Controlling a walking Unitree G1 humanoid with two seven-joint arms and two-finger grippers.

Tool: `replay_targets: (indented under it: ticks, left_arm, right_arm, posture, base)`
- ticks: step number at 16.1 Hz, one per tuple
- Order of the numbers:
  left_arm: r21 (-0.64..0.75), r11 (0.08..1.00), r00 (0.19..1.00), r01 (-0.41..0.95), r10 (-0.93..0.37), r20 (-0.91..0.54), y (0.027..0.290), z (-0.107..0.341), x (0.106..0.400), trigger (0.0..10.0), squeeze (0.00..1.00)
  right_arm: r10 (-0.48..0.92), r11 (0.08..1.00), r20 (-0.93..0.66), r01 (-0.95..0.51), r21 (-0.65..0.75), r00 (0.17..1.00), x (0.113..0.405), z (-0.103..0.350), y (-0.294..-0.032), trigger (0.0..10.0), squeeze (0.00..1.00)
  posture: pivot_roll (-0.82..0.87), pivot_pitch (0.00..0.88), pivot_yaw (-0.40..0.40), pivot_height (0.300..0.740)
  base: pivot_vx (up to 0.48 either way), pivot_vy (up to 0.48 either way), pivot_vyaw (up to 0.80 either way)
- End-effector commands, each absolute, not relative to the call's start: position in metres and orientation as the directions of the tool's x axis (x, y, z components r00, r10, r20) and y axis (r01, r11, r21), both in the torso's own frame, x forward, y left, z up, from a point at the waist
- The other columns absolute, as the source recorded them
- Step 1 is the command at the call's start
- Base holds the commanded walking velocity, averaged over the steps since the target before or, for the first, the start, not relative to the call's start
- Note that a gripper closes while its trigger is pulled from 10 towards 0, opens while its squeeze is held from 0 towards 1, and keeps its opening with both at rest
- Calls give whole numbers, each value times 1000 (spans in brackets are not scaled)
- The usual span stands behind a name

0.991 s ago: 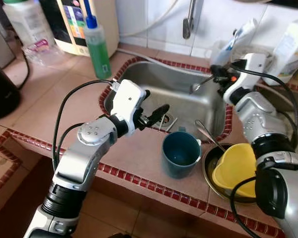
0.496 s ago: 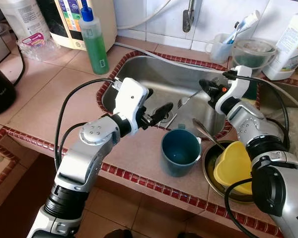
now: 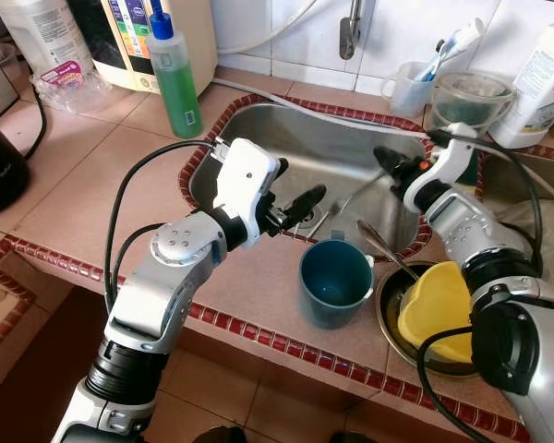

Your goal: Kitchen organization

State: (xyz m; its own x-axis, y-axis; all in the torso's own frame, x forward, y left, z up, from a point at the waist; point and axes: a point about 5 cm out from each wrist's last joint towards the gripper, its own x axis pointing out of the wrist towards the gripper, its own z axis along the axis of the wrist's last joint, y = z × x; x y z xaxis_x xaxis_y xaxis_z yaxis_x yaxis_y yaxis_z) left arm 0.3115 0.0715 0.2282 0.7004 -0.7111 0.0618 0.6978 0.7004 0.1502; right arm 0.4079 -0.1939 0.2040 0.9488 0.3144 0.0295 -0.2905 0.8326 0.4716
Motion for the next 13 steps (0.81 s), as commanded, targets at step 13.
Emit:
replay_targets:
  ticks: [13]
  left_arm:
    - [181,772,763,609,-633,130,92,241,325,10000,0]
  right_arm:
    - [378,812,322,-478,335,868,407,255,-182,10000,1000]
  posture:
    - [-102,139,4,740]
  base:
    - [0,0,0]
